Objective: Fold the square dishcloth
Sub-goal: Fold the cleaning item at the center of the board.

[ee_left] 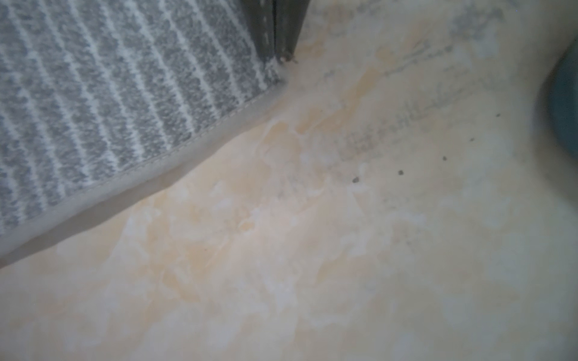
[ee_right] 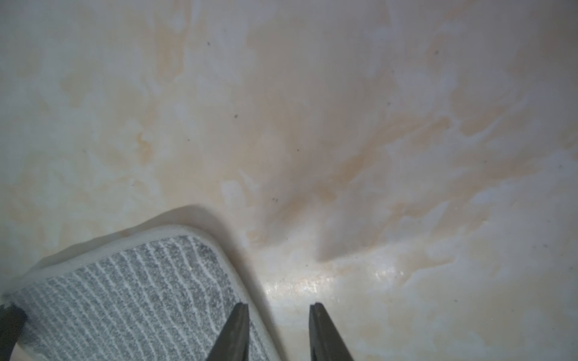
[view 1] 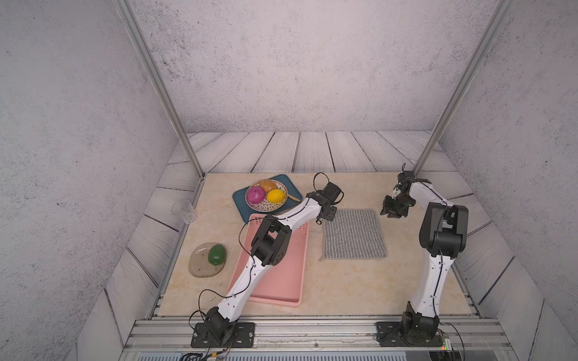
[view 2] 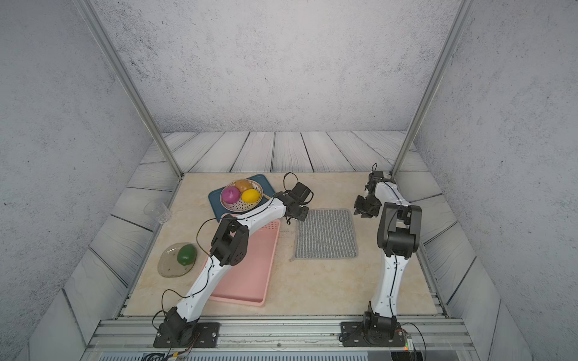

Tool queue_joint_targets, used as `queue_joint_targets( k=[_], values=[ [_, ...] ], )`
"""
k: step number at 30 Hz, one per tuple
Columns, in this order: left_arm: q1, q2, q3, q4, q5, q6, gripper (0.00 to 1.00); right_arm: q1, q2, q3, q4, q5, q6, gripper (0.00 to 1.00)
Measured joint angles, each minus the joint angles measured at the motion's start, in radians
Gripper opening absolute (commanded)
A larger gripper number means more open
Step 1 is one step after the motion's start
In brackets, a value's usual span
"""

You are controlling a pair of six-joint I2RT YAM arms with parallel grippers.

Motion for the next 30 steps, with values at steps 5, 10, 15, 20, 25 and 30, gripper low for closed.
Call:
queue_joint_targets(
  k=[5, 10, 15, 20, 25, 30],
  values=[
    [0.027, 0.0, 0.014, -0.016, 0.013, 0.022, 0.0, 0.032, 0.041, 0.078, -0.005, -0.006, -0.029, 0.31],
    [0.035, 0.0, 0.053, -0.027, 0.036, 0.043, 0.0, 0.062, 0.095, 0.156, -0.026, -0.013, -0.05, 0.31],
    [0.034, 0.0, 0.07, -0.026, 0.057, 0.057, 0.0, 0.077, 0.139, 0.212, -0.049, -0.015, -0.072, 0.32],
    [0.032, 0.015, 0.085, -0.026, 0.066, 0.065, 0.0, 0.084, 0.191, 0.292, -0.085, -0.015, -0.086, 0.31],
    [0.032, 0.023, 0.087, -0.03, 0.073, 0.067, 0.0, 0.095, 0.221, 0.328, -0.114, -0.014, -0.095, 0.3],
    [0.032, 0.024, 0.087, -0.037, 0.076, 0.066, 0.0, 0.098, 0.225, 0.326, -0.129, -0.011, -0.094, 0.29]
  ],
)
